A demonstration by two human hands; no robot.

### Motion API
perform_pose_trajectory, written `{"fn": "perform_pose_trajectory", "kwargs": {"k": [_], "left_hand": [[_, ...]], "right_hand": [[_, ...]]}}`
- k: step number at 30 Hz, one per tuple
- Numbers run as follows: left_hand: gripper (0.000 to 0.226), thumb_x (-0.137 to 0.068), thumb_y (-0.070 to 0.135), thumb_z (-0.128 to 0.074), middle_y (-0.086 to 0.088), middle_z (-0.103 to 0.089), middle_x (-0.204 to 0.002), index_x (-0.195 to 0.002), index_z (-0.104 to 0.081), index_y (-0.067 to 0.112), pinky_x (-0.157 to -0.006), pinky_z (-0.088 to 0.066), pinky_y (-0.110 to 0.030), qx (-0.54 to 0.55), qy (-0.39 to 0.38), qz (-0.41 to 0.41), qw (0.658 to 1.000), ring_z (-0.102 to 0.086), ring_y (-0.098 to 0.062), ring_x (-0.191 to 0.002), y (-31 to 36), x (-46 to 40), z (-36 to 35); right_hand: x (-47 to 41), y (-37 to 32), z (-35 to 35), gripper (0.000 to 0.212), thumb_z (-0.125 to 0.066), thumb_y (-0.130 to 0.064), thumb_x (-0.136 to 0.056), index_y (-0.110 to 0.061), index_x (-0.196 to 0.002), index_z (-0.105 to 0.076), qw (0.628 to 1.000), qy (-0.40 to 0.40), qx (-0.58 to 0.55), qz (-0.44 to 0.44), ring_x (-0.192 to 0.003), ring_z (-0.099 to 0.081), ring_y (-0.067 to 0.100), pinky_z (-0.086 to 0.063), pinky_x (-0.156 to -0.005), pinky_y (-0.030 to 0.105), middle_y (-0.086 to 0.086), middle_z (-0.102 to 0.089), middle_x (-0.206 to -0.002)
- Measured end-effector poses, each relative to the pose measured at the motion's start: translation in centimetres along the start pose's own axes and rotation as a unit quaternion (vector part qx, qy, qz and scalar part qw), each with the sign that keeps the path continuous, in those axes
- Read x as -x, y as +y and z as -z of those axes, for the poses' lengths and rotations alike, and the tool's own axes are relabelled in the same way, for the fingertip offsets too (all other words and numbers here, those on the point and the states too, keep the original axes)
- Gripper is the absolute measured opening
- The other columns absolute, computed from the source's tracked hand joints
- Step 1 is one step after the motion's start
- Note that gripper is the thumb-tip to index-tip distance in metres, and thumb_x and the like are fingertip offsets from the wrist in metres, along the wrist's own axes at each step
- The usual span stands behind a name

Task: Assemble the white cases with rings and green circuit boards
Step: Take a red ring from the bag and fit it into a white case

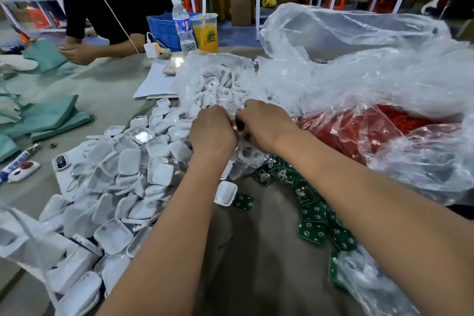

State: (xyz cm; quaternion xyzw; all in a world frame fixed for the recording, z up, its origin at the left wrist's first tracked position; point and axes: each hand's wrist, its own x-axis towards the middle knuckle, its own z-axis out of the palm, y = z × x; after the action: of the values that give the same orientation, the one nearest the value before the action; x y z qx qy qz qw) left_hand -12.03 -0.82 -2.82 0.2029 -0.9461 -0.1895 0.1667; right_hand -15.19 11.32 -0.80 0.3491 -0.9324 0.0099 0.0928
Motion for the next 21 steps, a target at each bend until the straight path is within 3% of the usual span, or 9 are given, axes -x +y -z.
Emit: {"fn": "perform_pose_trajectory", "kwargs": {"k": [5,8,10,13,15,18,21], "left_hand": [[0.010,-0.086,0.016,-0.065,-0.012,-0.068,-0.094,-0.095,-0.069,0.013,-0.067,-0.048,-0.036,-0.031,-0.035,-0.026,0.999,-0.066,-0.036,-0.090,0.2,0.3,-0.5],[0.010,-0.088,0.015,-0.065,-0.015,-0.069,-0.097,-0.096,-0.071,0.011,-0.069,-0.051,-0.037,-0.023,-0.033,-0.015,0.999,-0.066,-0.037,-0.090,0.5,0.3,-0.3],[0.011,-0.087,0.020,-0.063,-0.013,-0.066,-0.088,-0.090,-0.068,0.010,-0.067,-0.049,-0.036,0.008,0.012,-0.011,1.000,-0.061,-0.035,-0.081,0.4,0.6,0.3],[0.020,-0.089,0.031,-0.062,-0.003,-0.062,-0.076,-0.083,-0.065,0.013,-0.066,-0.040,-0.034,0.107,0.159,-0.029,0.981,-0.054,-0.027,-0.073,1.3,2.2,1.4],[0.023,-0.089,0.034,-0.063,0.000,-0.063,-0.072,-0.079,-0.063,0.013,-0.063,-0.041,-0.034,0.210,0.181,-0.048,0.960,-0.057,-0.025,-0.070,3.2,4.3,1.5],[0.018,-0.089,0.026,-0.067,-0.007,-0.069,-0.069,-0.078,-0.066,0.013,-0.062,-0.056,-0.042,0.404,0.008,-0.028,0.914,-0.069,-0.029,-0.069,6.7,8.4,-0.2],[0.009,-0.094,0.007,-0.066,-0.010,-0.071,-0.070,-0.085,-0.067,0.006,-0.048,-0.050,-0.031,0.566,-0.146,0.021,0.811,-0.068,-0.023,-0.055,9.9,12.1,-2.3]], "right_hand": [[1.4,-0.5,-0.4,0.014,-0.067,-0.011,-0.093,-0.010,-0.107,-0.070,0.997,0.041,-0.061,-0.024,-0.104,-0.060,0.031,-0.043,-0.072,0.035,0.007,-0.053,-0.103],[2.5,-0.3,0.4,0.012,-0.068,-0.020,-0.096,-0.015,-0.105,-0.074,0.985,0.102,-0.136,-0.033,-0.115,-0.053,0.026,-0.050,-0.087,0.038,0.006,-0.059,-0.108],[3.4,-0.3,1.4,0.010,-0.071,-0.023,-0.095,-0.018,-0.102,-0.076,0.973,0.137,-0.182,-0.035,-0.114,-0.054,0.023,-0.048,-0.090,0.034,0.004,-0.063,-0.109],[5.5,0.2,3.5,0.008,-0.072,-0.022,-0.094,-0.019,-0.100,-0.077,0.956,0.166,-0.236,-0.060,-0.101,-0.062,0.017,-0.051,-0.087,0.032,0.001,-0.070,-0.102],[7.4,1.1,5.5,0.005,-0.073,-0.021,-0.093,-0.019,-0.094,-0.077,0.952,0.141,-0.259,-0.083,-0.088,-0.067,0.013,-0.056,-0.082,0.032,-0.003,-0.073,-0.092],[11.2,3.4,8.7,0.010,-0.073,-0.016,-0.089,-0.021,-0.081,-0.076,0.961,0.025,-0.245,-0.123,-0.067,-0.067,0.007,-0.053,-0.066,0.026,-0.009,-0.069,-0.068],[15.4,6.8,11.2,0.022,-0.071,-0.017,-0.094,-0.014,-0.074,-0.076,0.954,-0.129,-0.207,-0.177,-0.055,-0.072,0.011,-0.056,-0.051,0.023,-0.001,-0.073,-0.059]]}}
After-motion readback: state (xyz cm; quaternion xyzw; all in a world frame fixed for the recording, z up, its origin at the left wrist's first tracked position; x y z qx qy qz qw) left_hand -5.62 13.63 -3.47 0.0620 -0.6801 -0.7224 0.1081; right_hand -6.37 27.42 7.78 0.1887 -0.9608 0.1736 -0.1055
